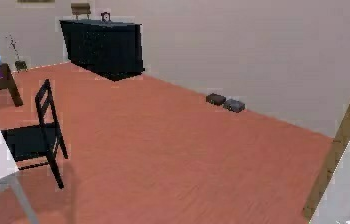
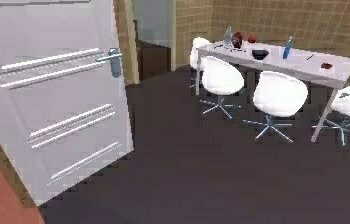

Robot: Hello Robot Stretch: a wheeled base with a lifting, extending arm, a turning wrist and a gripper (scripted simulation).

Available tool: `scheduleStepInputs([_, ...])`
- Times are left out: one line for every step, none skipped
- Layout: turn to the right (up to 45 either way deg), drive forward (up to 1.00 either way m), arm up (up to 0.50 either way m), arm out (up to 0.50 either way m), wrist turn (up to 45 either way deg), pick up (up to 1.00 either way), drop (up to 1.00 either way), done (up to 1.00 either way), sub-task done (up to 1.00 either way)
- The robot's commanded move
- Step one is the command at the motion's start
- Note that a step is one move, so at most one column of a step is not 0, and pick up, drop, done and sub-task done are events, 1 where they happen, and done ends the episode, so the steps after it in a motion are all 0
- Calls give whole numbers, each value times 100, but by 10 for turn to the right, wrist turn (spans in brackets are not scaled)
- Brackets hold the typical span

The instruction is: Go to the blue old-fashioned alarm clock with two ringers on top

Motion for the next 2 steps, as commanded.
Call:
scheduleStepInputs([450,0,0,0,0,0,0,0,0])
scheduleStepInputs([60,0,0,0,0,0,0,0,0])
